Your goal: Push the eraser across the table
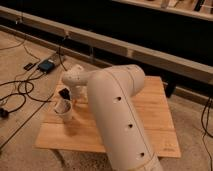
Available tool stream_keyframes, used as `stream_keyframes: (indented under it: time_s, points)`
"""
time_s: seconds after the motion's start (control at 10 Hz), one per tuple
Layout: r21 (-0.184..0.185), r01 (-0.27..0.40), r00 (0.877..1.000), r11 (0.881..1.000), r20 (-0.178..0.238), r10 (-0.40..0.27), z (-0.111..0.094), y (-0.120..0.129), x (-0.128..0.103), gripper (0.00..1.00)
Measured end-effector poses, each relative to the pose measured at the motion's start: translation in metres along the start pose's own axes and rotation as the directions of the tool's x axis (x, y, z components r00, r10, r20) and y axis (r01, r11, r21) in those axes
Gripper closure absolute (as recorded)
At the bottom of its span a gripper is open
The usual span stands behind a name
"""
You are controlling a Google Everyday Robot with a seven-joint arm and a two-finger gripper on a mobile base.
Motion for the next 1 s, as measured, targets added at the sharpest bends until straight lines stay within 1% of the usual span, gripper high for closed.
stream_keyframes:
  time_s: [0.2, 0.3, 0.4, 0.5, 0.6, 0.7, 0.9, 1.0]
  points:
    - [-0.021, 0.004, 1.000, 1.000, 0.029, -0.003, -0.014, 0.010, -0.014, 0.35]
    - [-0.038, -0.004, 0.998, 0.999, 0.060, 0.007, -0.030, 0.008, -0.026, 0.35]
    - [-0.046, -0.017, 0.997, 0.999, 0.076, 0.020, -0.039, 0.001, -0.030, 0.35]
    - [-0.055, -0.040, 0.994, 0.998, 0.099, 0.045, -0.055, -0.016, -0.034, 0.35]
    - [-0.057, -0.070, 0.991, 0.996, 0.115, 0.076, -0.067, -0.037, -0.034, 0.35]
    - [-0.048, -0.106, 0.986, 0.993, 0.121, 0.111, -0.076, -0.062, -0.029, 0.35]
    - [-0.025, -0.151, 0.981, 0.988, 0.121, 0.153, -0.084, -0.098, -0.015, 0.35]
    - [-0.014, -0.160, 0.980, 0.987, 0.115, 0.161, -0.086, -0.107, -0.005, 0.35]
